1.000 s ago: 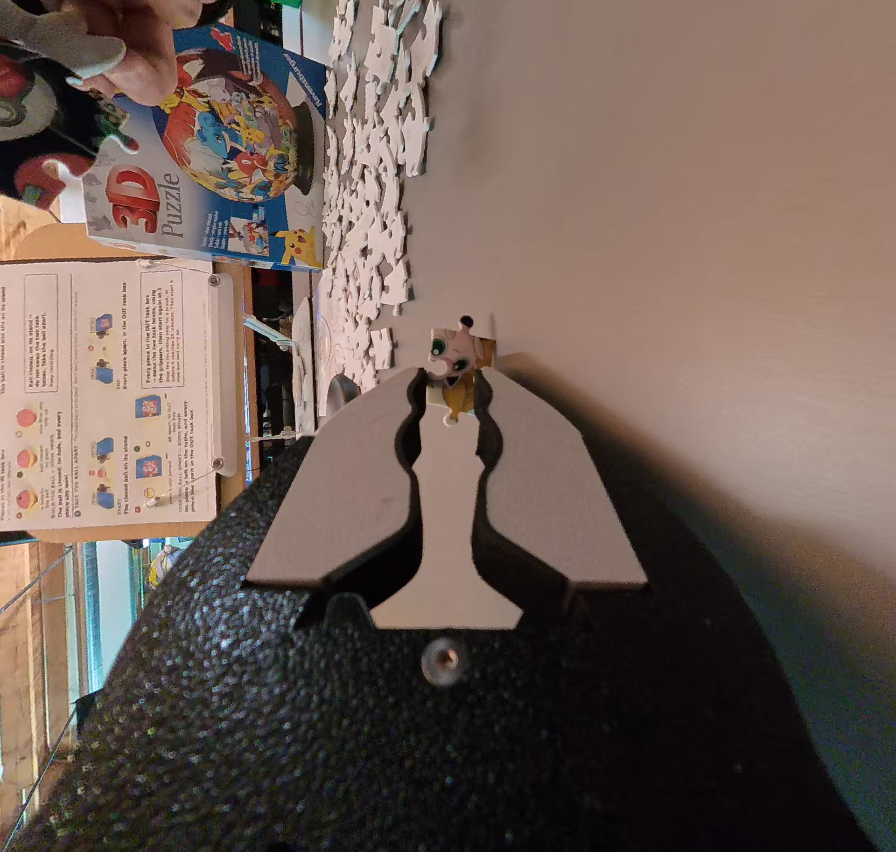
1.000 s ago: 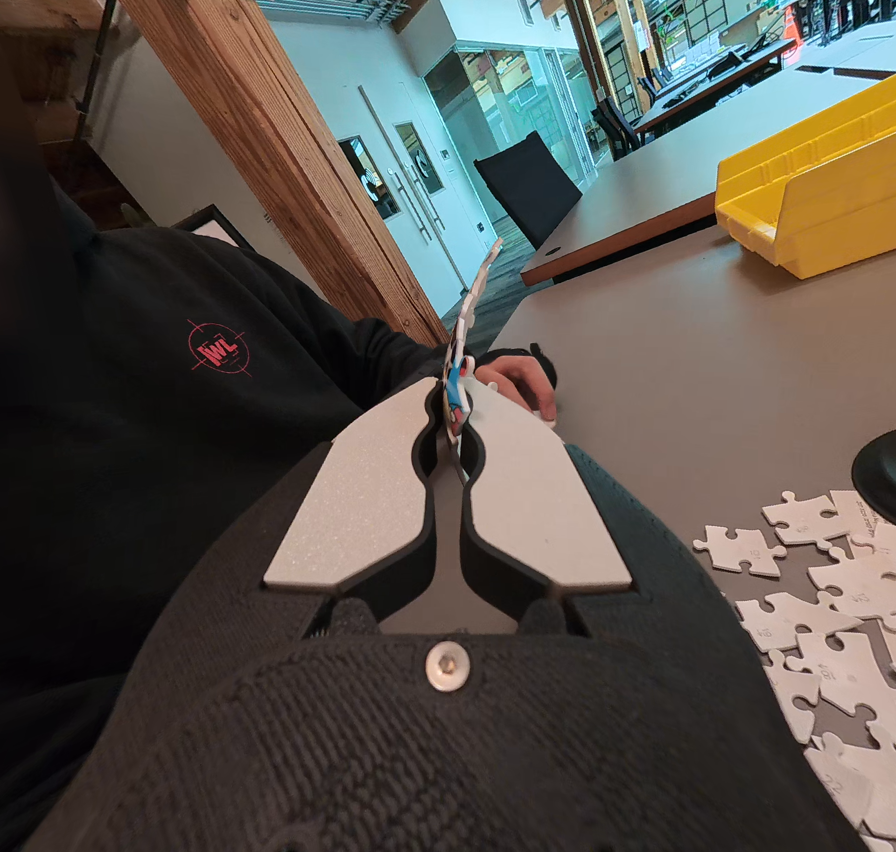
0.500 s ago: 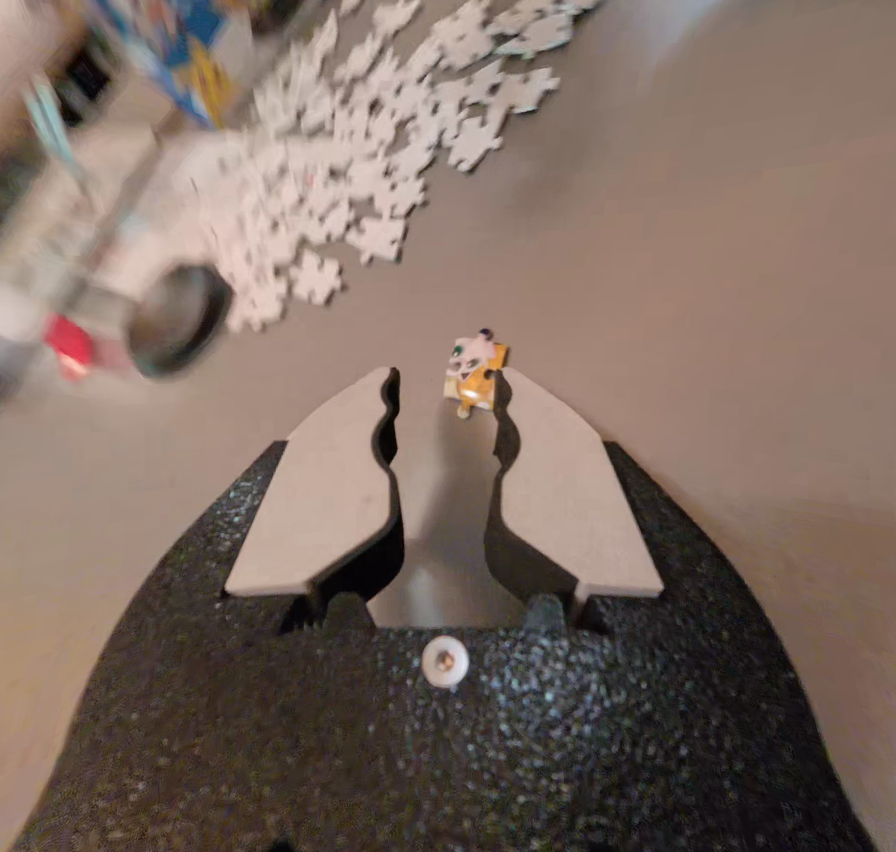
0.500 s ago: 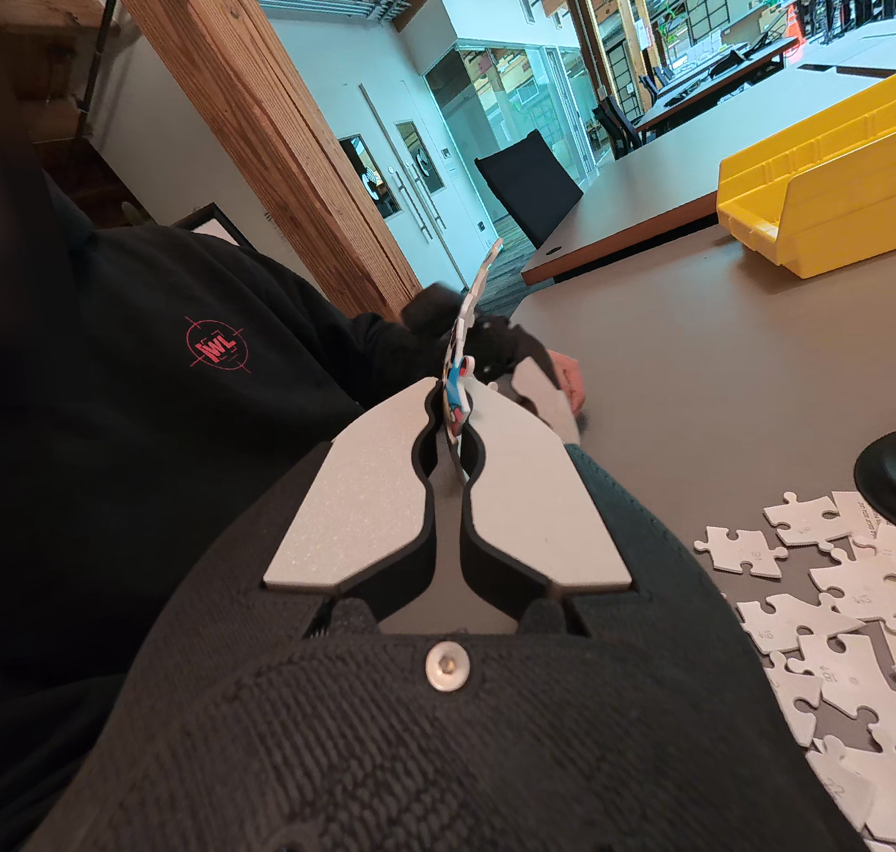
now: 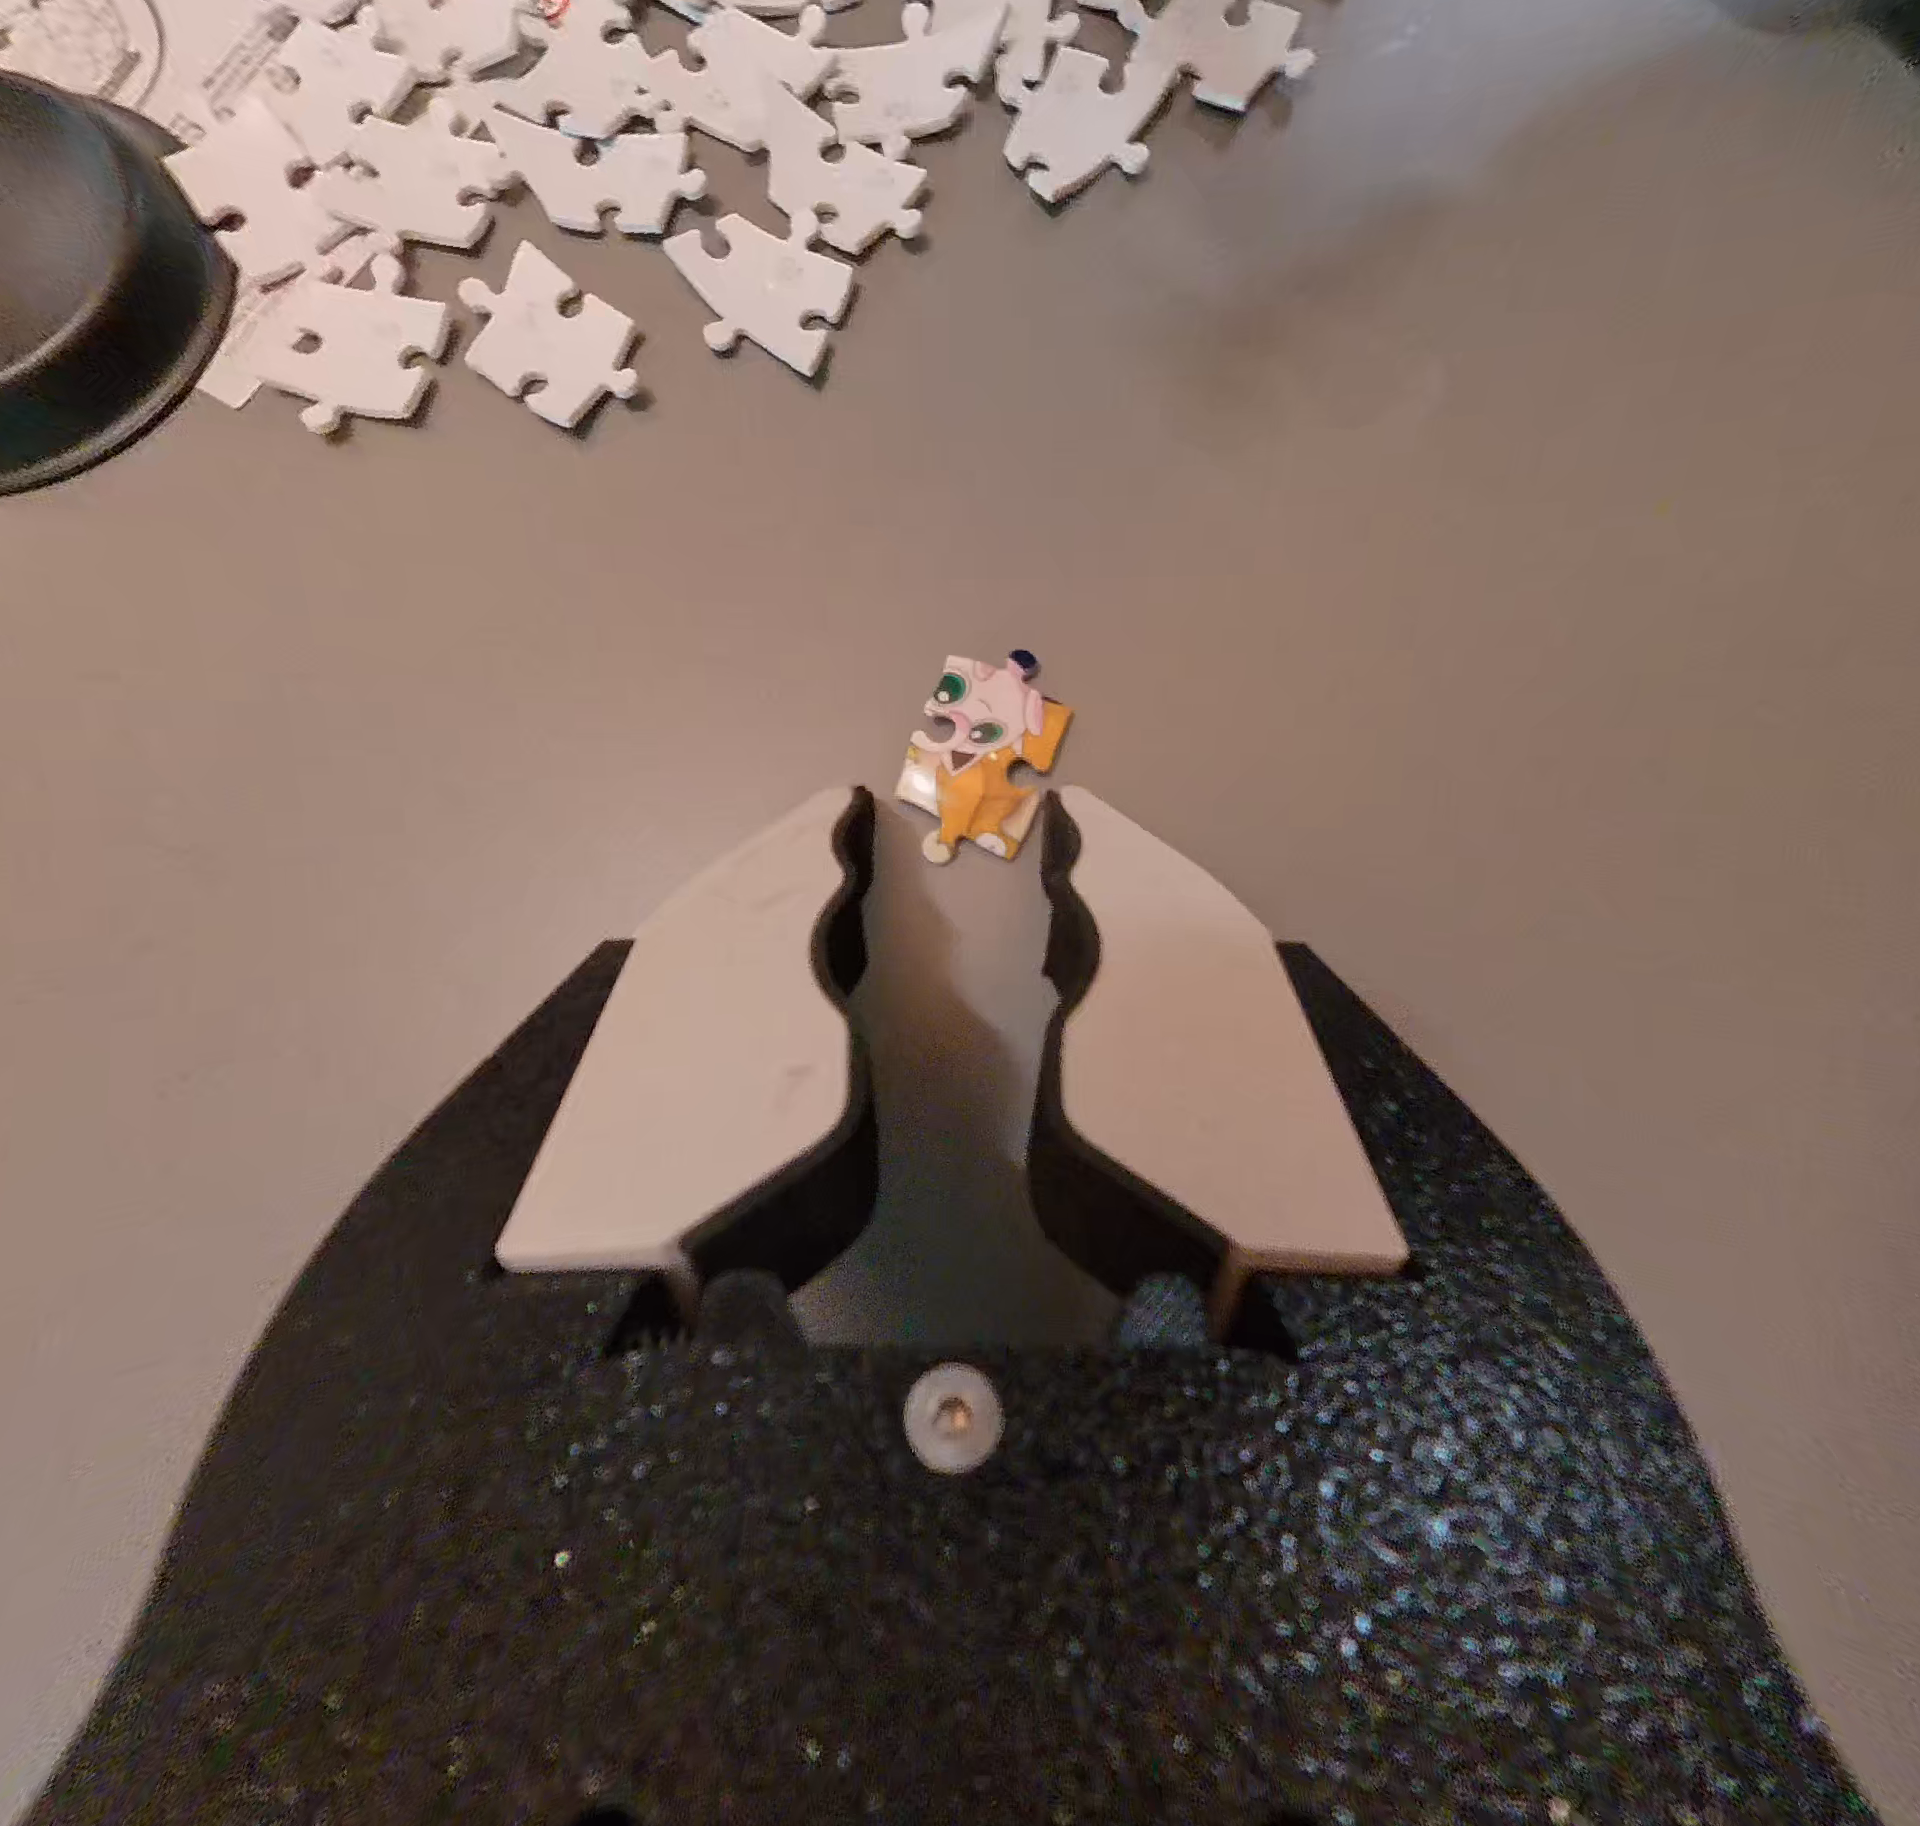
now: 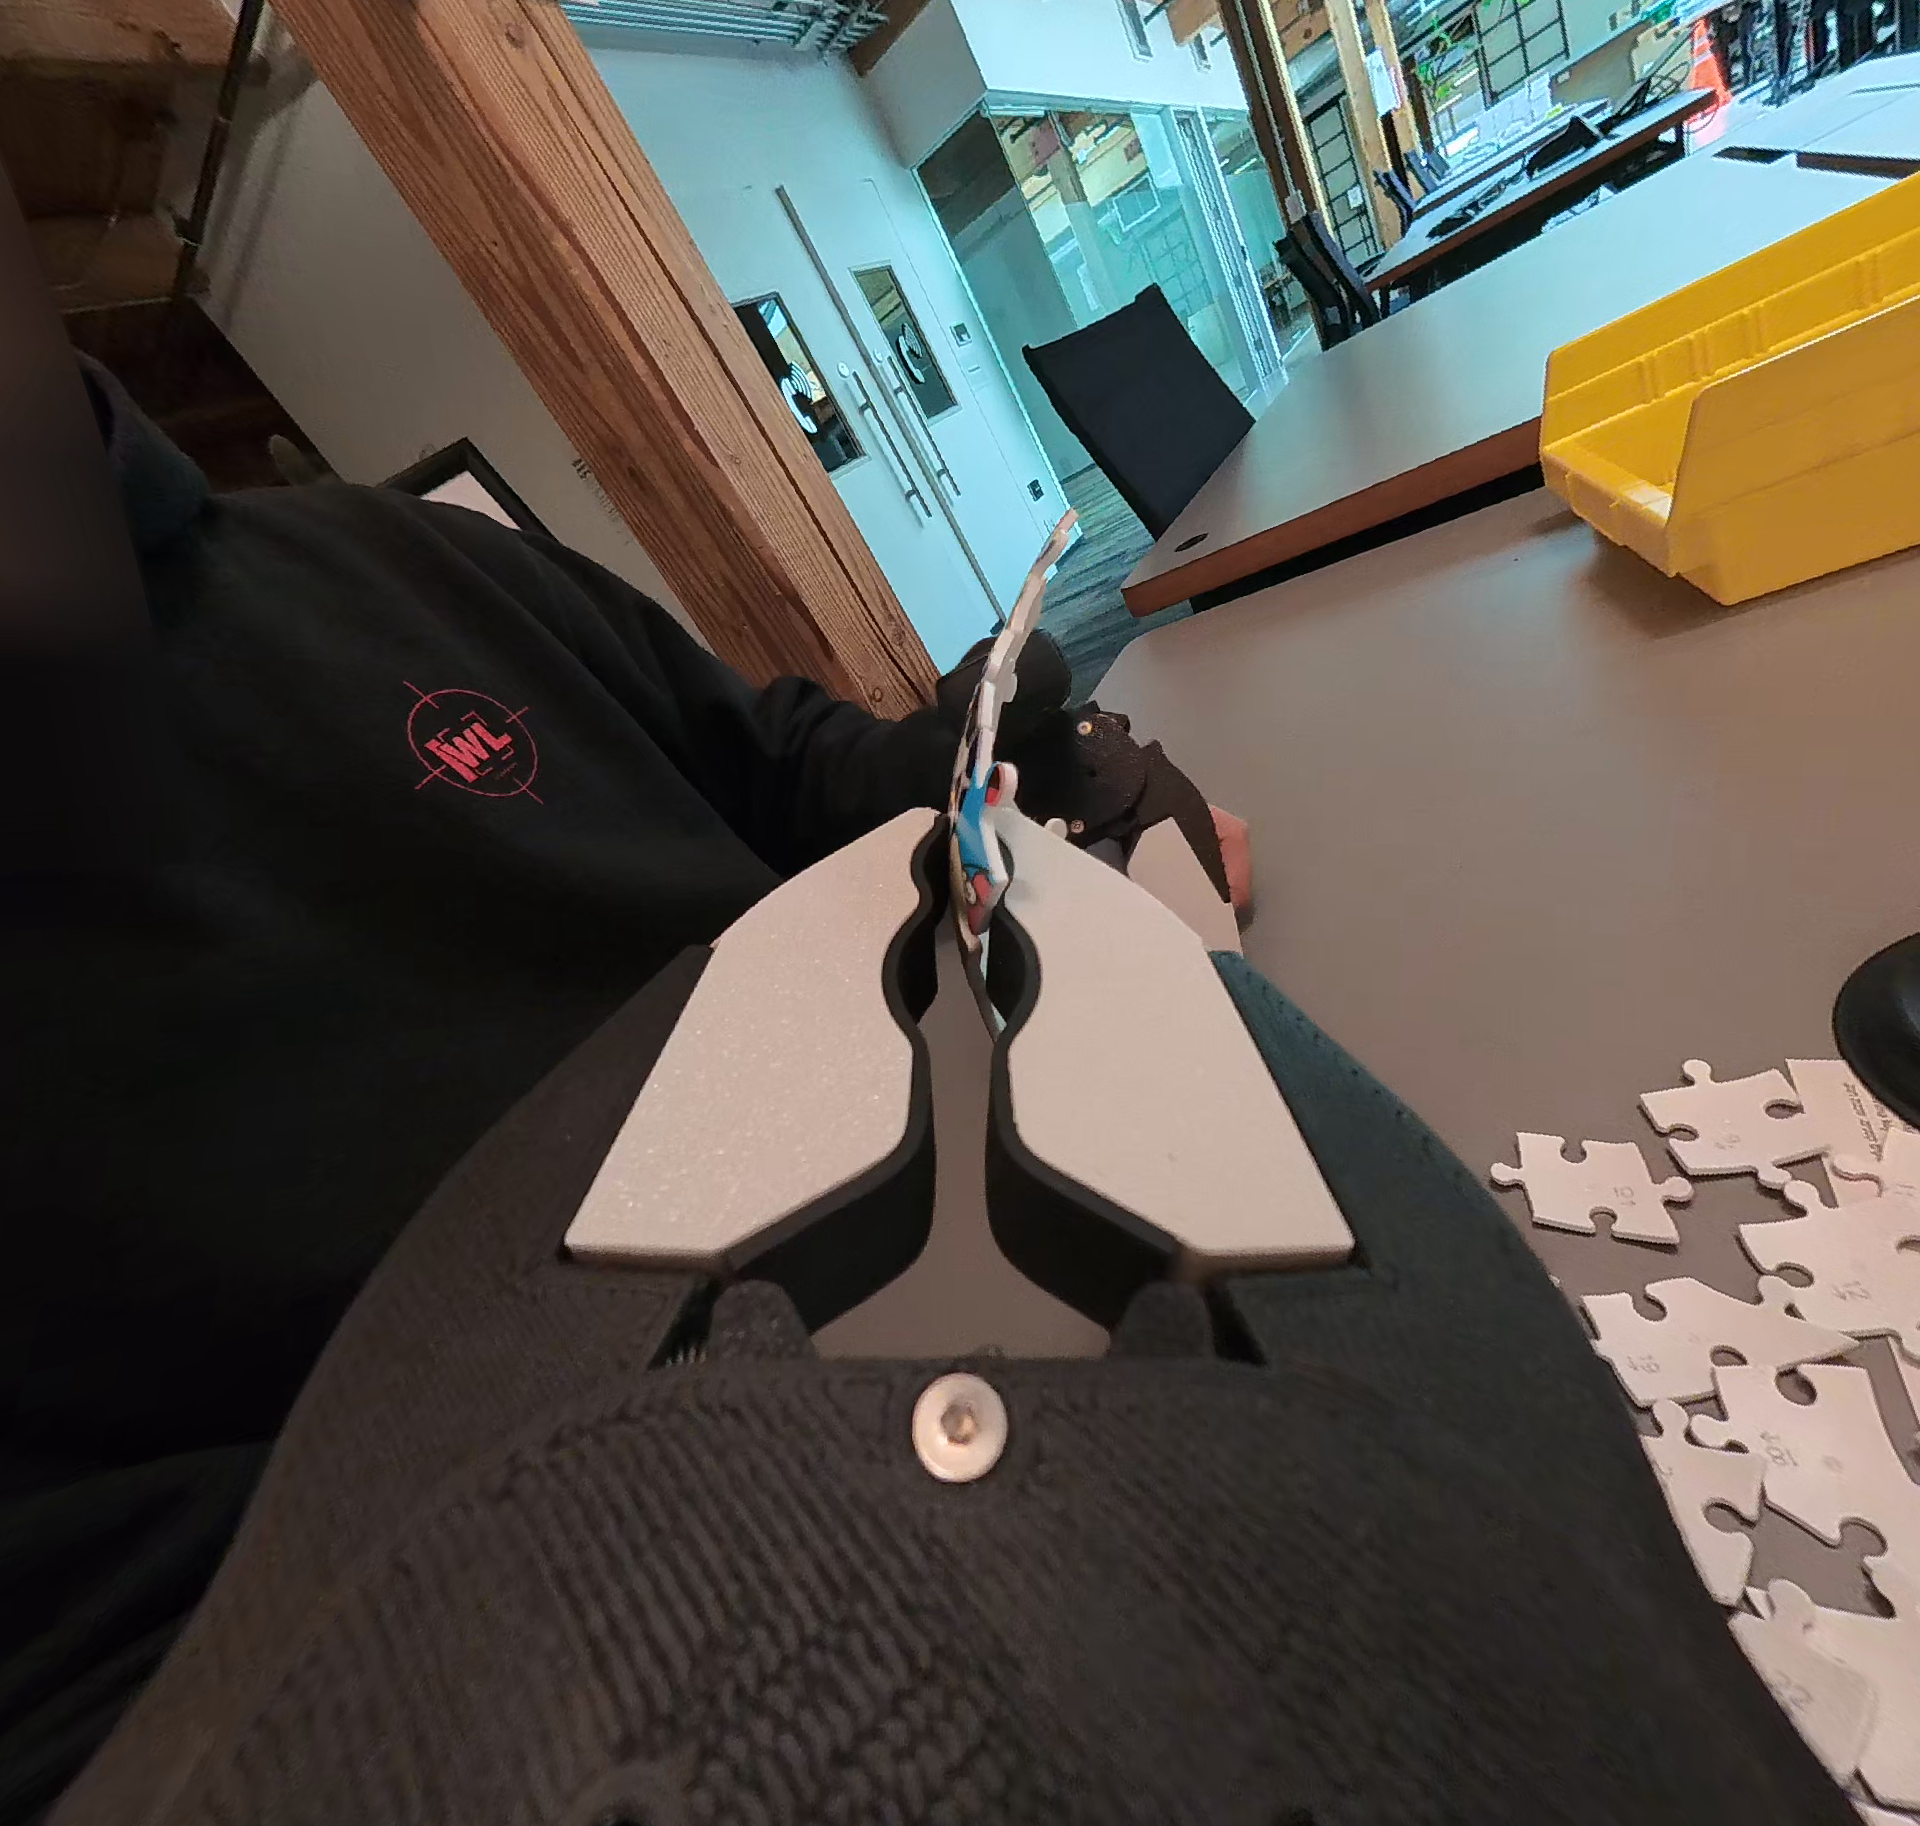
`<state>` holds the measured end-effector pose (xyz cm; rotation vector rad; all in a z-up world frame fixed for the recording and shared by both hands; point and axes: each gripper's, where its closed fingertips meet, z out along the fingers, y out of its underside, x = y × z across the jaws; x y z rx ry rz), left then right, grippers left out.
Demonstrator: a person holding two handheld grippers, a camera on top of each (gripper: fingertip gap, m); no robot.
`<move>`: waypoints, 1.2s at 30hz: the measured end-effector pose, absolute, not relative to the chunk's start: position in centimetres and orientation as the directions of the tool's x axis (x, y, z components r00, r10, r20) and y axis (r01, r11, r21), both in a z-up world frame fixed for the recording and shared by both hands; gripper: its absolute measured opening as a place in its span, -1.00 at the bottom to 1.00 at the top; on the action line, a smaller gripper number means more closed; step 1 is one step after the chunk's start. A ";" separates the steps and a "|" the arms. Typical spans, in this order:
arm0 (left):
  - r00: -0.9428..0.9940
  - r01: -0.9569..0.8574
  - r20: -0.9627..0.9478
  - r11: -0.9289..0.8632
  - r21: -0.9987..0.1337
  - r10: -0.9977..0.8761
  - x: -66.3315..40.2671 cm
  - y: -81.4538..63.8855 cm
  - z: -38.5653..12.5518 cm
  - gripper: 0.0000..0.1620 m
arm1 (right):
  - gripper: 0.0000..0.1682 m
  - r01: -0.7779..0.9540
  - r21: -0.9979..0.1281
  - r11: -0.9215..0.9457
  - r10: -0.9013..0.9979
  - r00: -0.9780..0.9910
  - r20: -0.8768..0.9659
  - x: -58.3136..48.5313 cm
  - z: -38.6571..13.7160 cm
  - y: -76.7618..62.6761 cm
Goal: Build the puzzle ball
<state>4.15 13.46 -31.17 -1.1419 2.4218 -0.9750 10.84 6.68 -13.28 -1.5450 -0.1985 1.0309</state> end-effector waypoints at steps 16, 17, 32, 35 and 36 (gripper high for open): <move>-0.628 -0.557 -0.005 0.453 -0.696 -0.779 4.8 13.4 -31.1 -0.78 | -0.96 -0.411 -0.865 -0.288 0.640 0.589 -0.493 10.7 -13.5 6.9; -0.627 -0.538 -0.031 0.462 -0.705 -0.778 4.9 13.5 -31.0 -0.78 | -0.96 -0.413 -0.864 -0.288 0.640 0.588 -0.494 10.7 -13.5 6.9; -0.483 0.160 -0.557 0.558 -0.814 -0.675 7.1 14.7 -15.7 -0.82 | -0.95 -0.544 -0.754 -0.368 0.657 0.422 -0.625 9.7 -13.6 8.4; -0.451 0.217 -0.625 0.601 -0.770 -0.638 7.6 14.3 -13.9 -0.82 | -0.95 -0.567 -0.722 -0.397 0.650 0.381 -0.657 9.4 -13.9 9.0; -0.453 0.234 -0.643 0.614 -0.754 -0.618 7.5 13.9 -13.6 -0.82 | -0.95 -0.581 -0.710 -0.397 0.649 0.369 -0.665 9.4 -13.8 9.3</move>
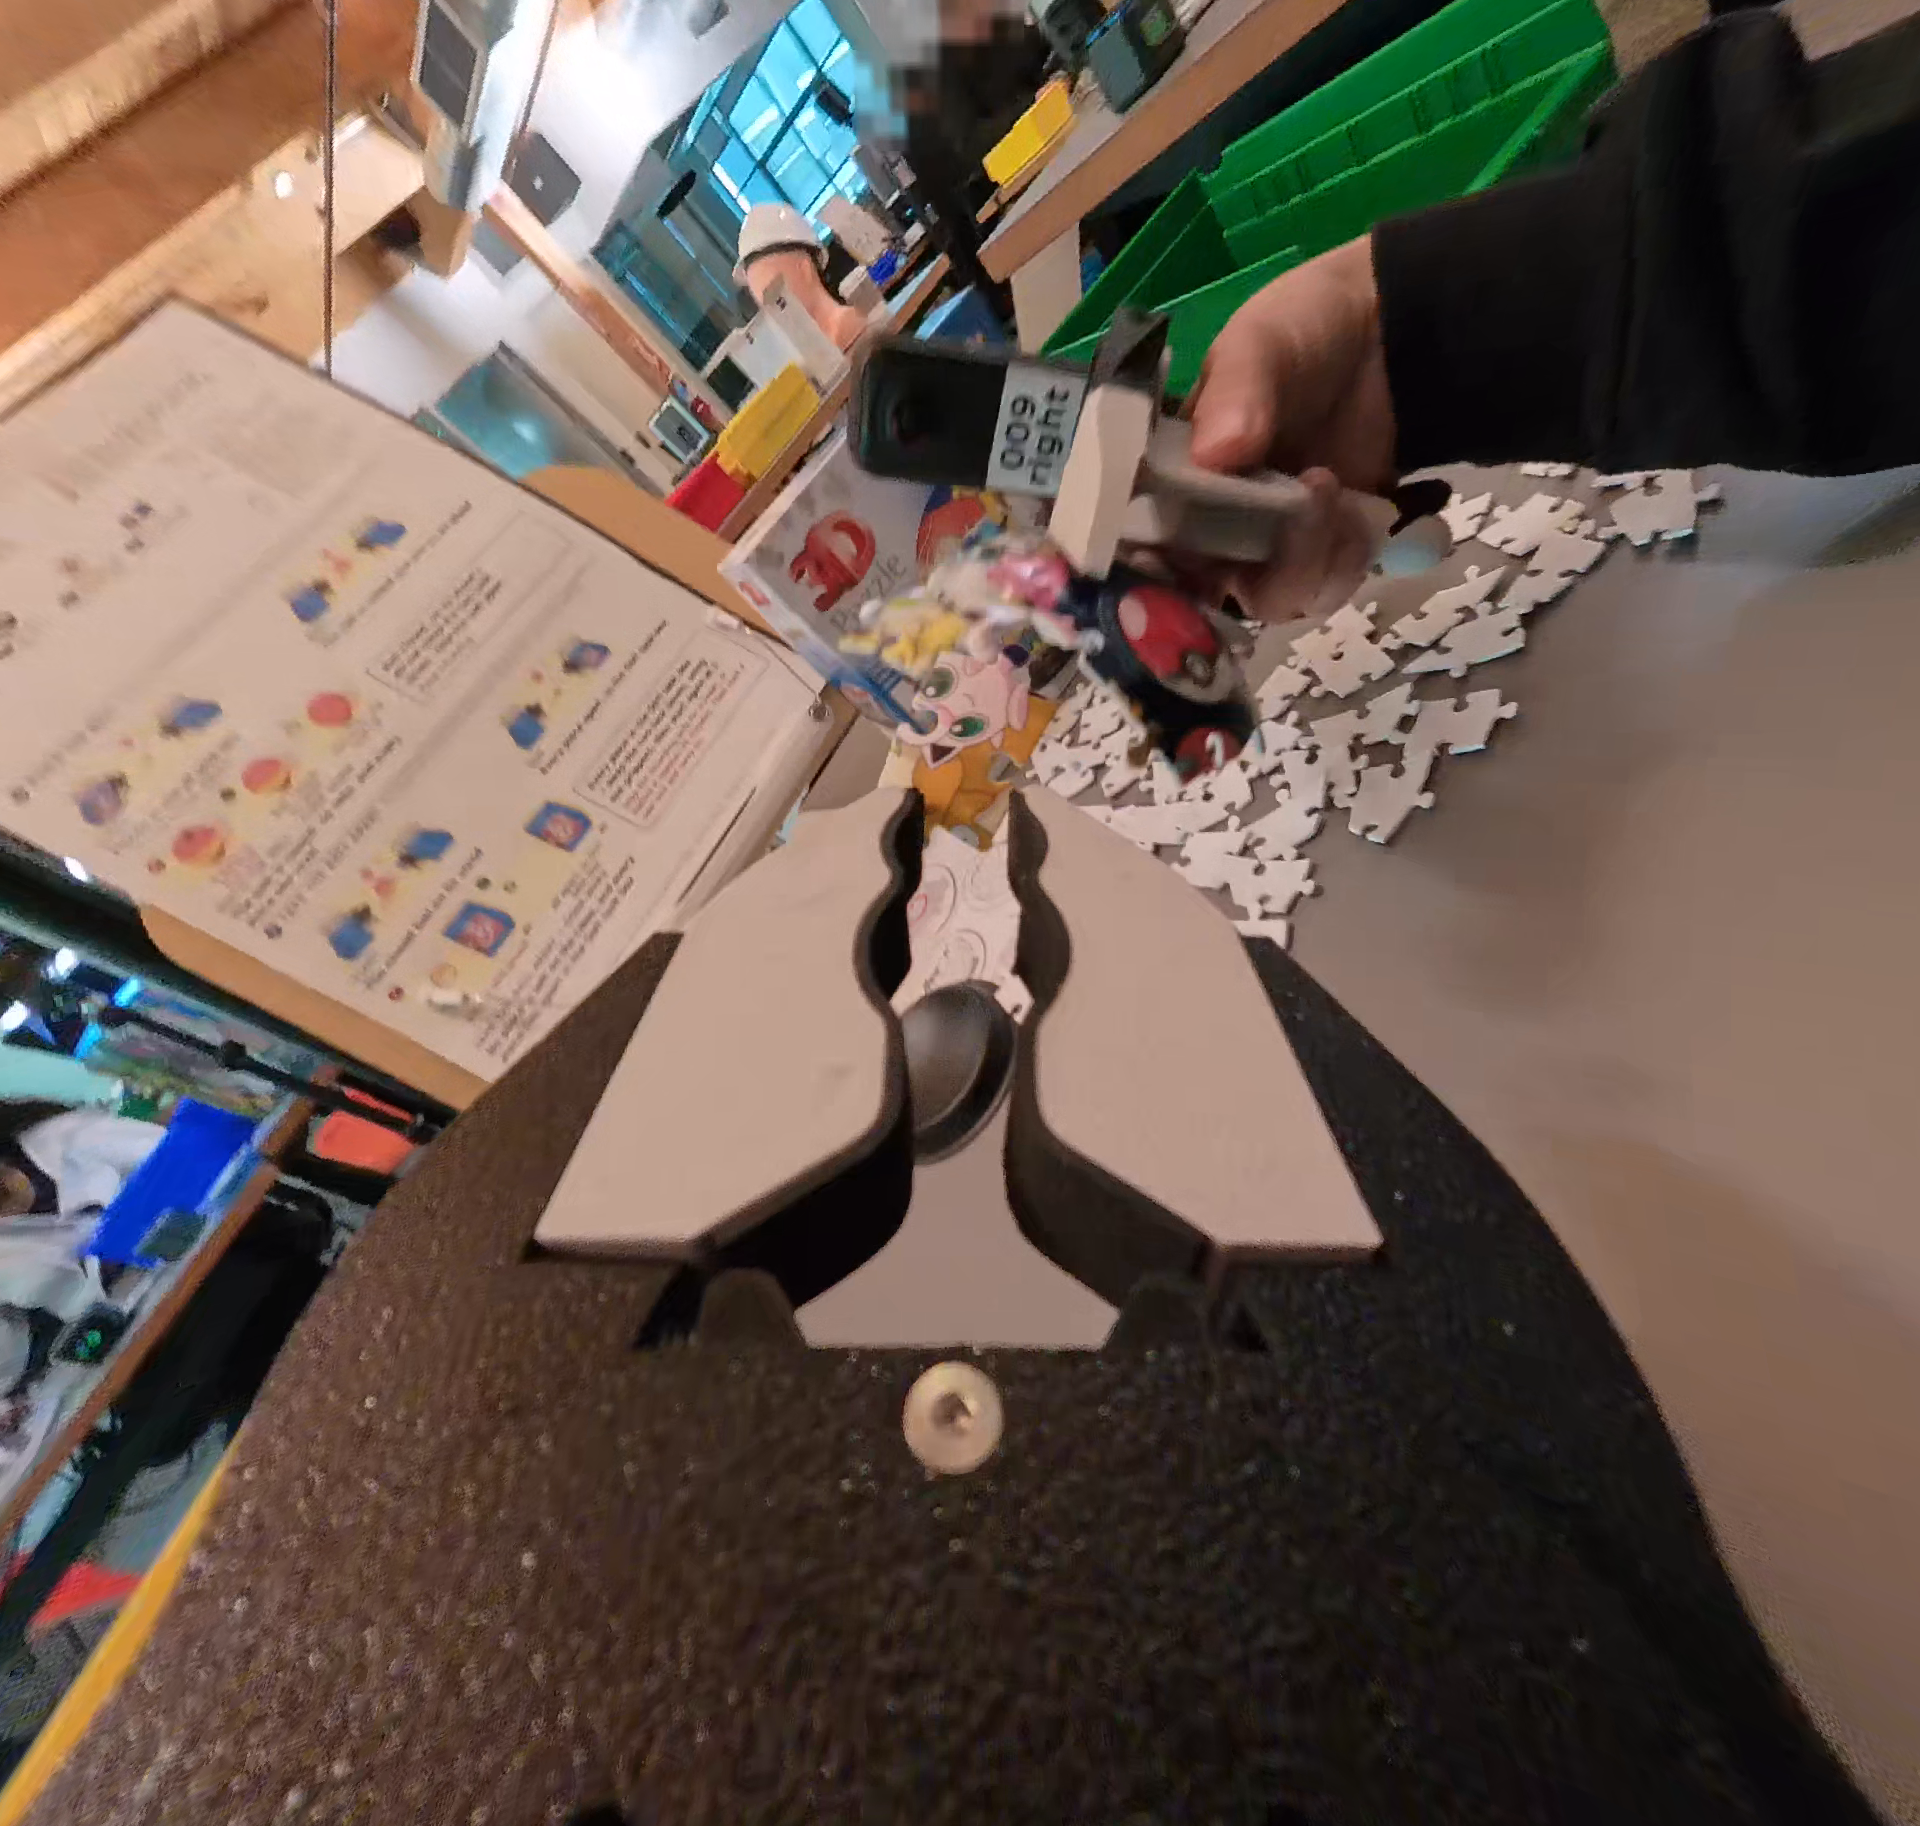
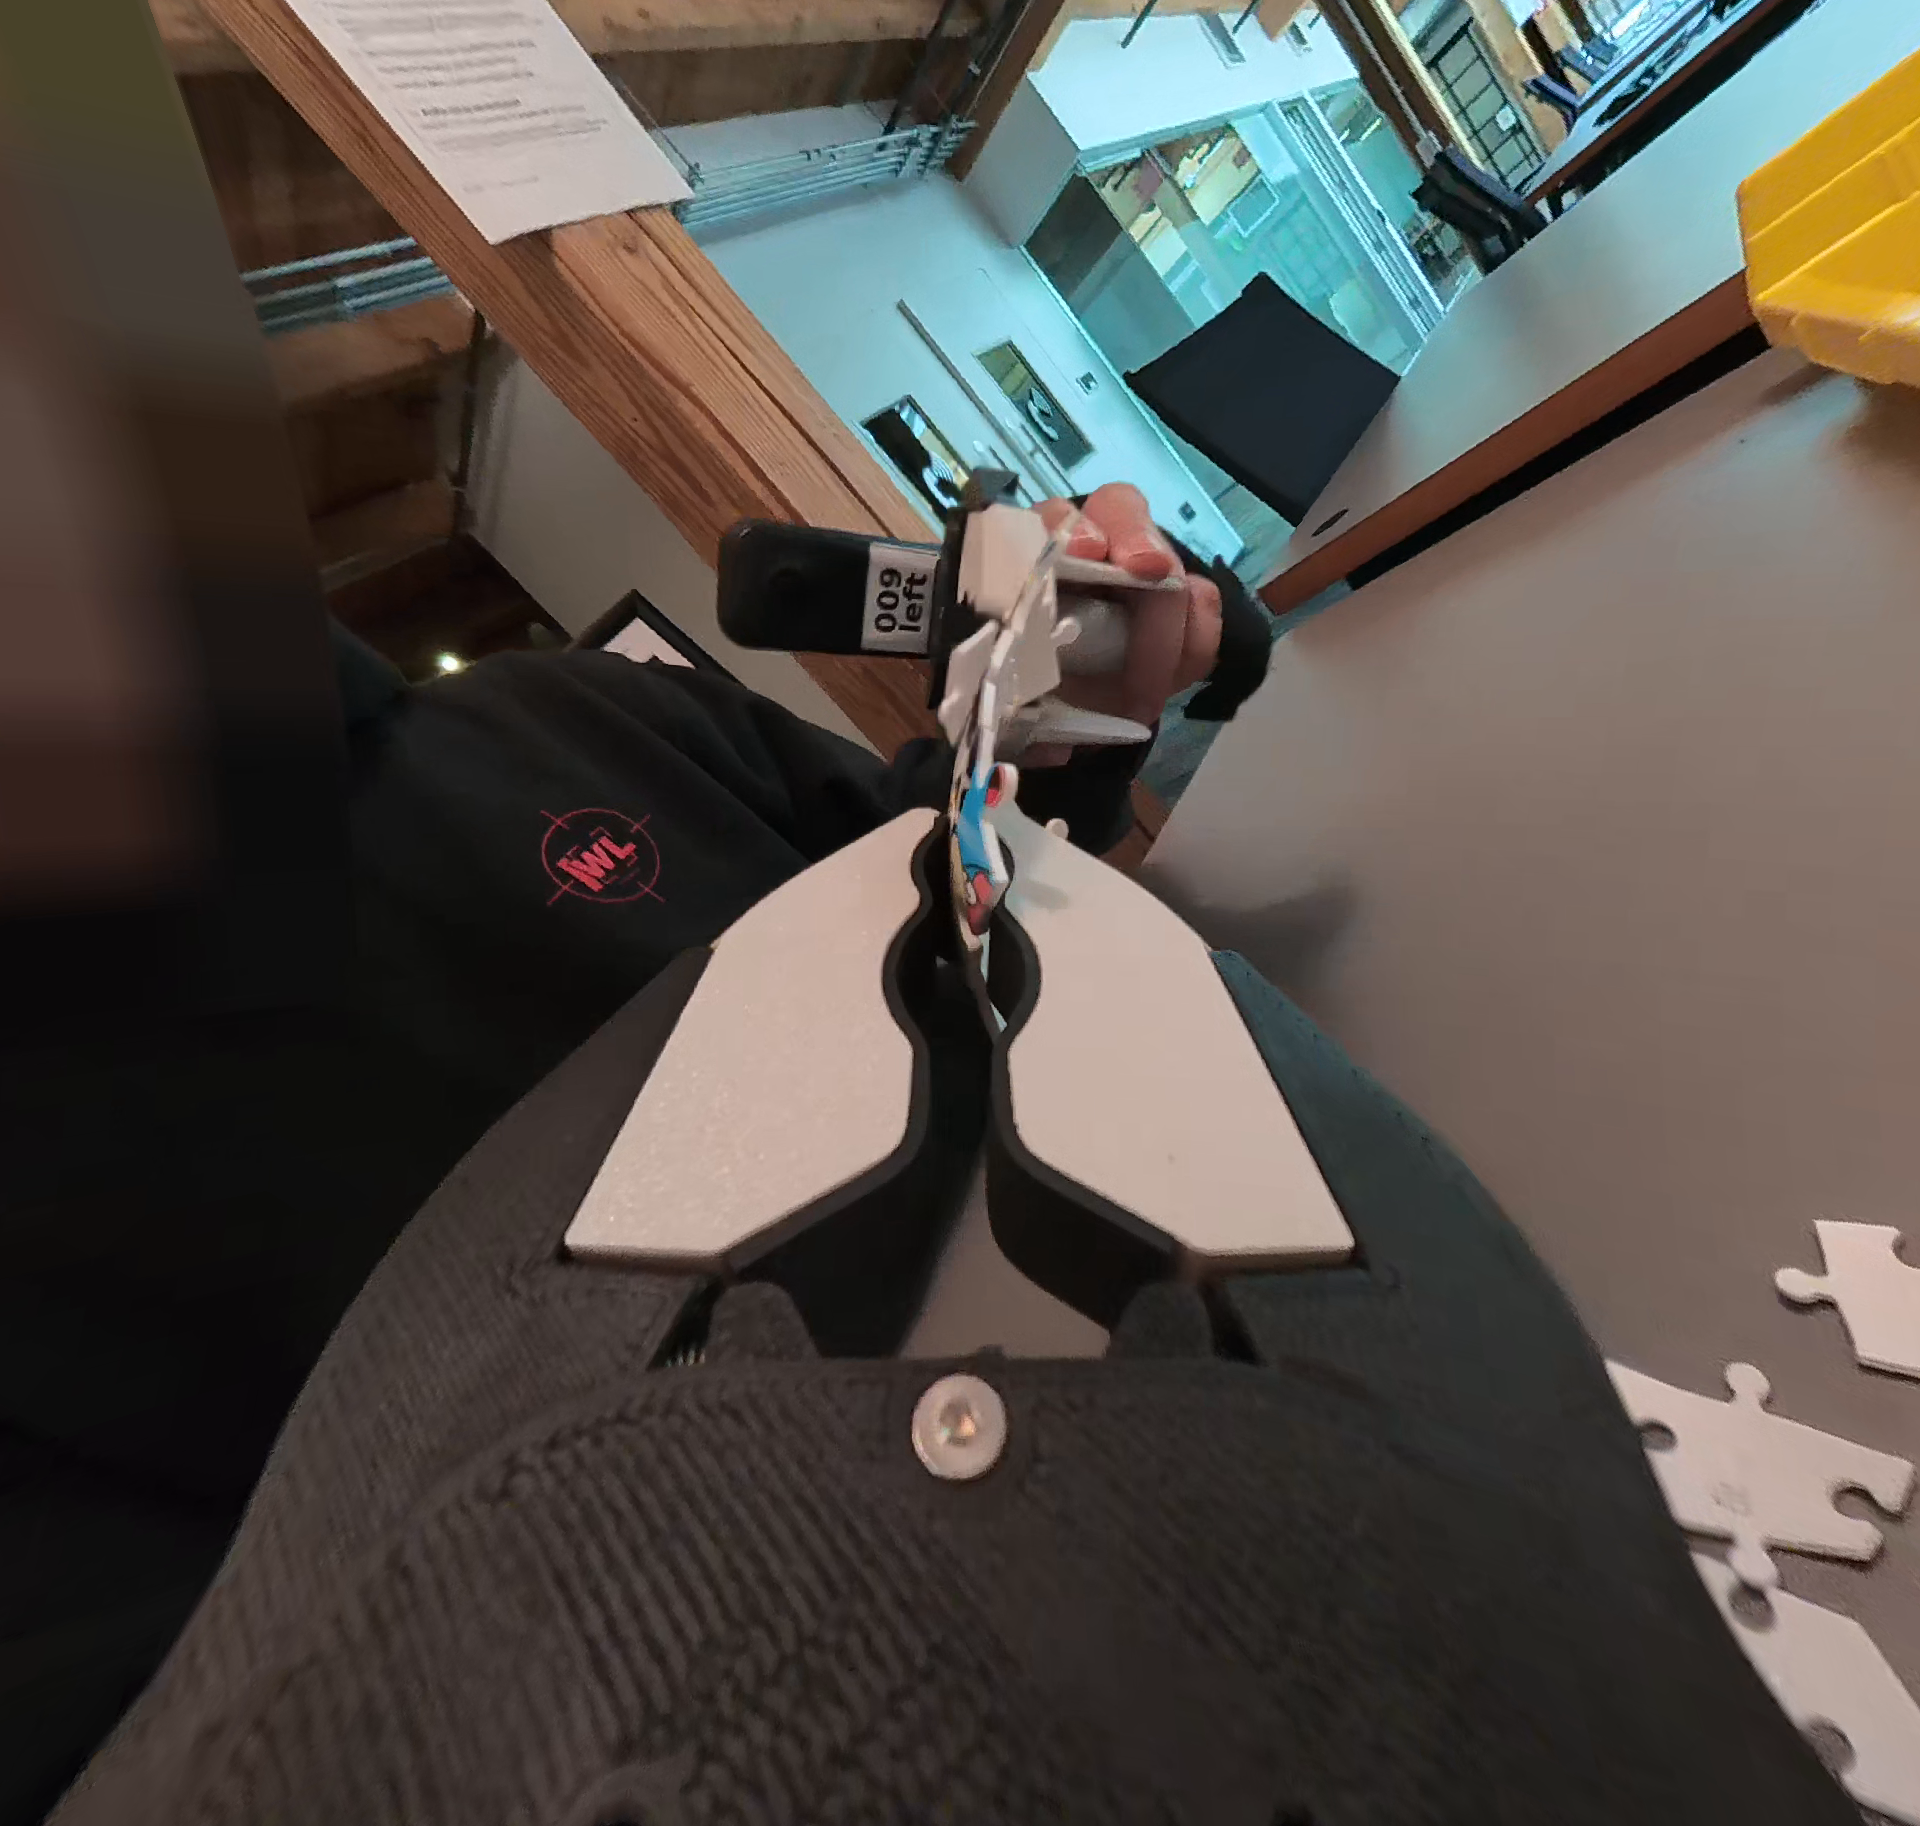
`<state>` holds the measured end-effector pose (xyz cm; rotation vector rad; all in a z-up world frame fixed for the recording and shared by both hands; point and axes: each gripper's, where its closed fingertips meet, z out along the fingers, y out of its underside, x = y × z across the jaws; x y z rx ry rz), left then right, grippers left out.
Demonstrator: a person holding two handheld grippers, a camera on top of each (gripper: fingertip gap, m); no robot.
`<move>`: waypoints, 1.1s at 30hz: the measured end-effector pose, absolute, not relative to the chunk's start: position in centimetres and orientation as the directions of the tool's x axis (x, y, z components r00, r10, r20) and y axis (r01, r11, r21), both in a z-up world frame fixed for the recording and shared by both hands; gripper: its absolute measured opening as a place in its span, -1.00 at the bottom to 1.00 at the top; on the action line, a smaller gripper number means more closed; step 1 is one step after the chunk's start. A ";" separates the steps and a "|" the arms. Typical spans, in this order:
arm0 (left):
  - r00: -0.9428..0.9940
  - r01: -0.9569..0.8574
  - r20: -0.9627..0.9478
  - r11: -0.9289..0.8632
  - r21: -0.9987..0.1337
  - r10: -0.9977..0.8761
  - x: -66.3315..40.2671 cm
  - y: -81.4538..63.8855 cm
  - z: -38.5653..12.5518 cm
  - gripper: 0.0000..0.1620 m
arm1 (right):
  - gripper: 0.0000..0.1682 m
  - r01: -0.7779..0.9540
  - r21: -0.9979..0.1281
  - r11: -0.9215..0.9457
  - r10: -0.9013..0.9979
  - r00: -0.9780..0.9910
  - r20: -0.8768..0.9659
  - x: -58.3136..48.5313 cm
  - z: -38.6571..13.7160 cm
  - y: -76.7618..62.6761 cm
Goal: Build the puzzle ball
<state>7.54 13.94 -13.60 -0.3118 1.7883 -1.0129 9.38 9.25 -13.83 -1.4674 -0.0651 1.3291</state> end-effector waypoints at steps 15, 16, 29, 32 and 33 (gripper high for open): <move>-0.642 -0.278 -0.190 0.456 -0.845 -0.743 9.0 16.5 -22.6 -0.60 | -0.96 -0.601 -0.728 -0.329 0.551 0.503 -0.665 12.7 -13.9 7.9; -0.641 -0.321 -0.180 0.474 -0.820 -0.746 9.4 17.3 -24.0 -0.61 | -0.96 -0.599 -0.735 -0.319 0.551 0.514 -0.658 12.9 -13.8 7.7; -0.821 -0.401 -0.026 0.608 -0.686 -0.571 13.0 18.5 -30.9 -0.42 | -0.95 -0.546 -0.771 -0.328 0.560 0.545 -0.624 12.3 -14.0 7.6; -0.863 -0.338 -0.045 0.642 -0.689 -0.503 13.0 17.9 -31.2 -0.52 | -0.95 -0.544 -0.775 -0.322 0.564 0.547 -0.619 12.4 -13.9 7.4; -0.863 -0.345 -0.040 0.644 -0.683 -0.504 12.9 17.9 -31.2 -0.55 | -0.95 -0.544 -0.775 -0.321 0.563 0.549 -0.618 12.4 -13.9 7.4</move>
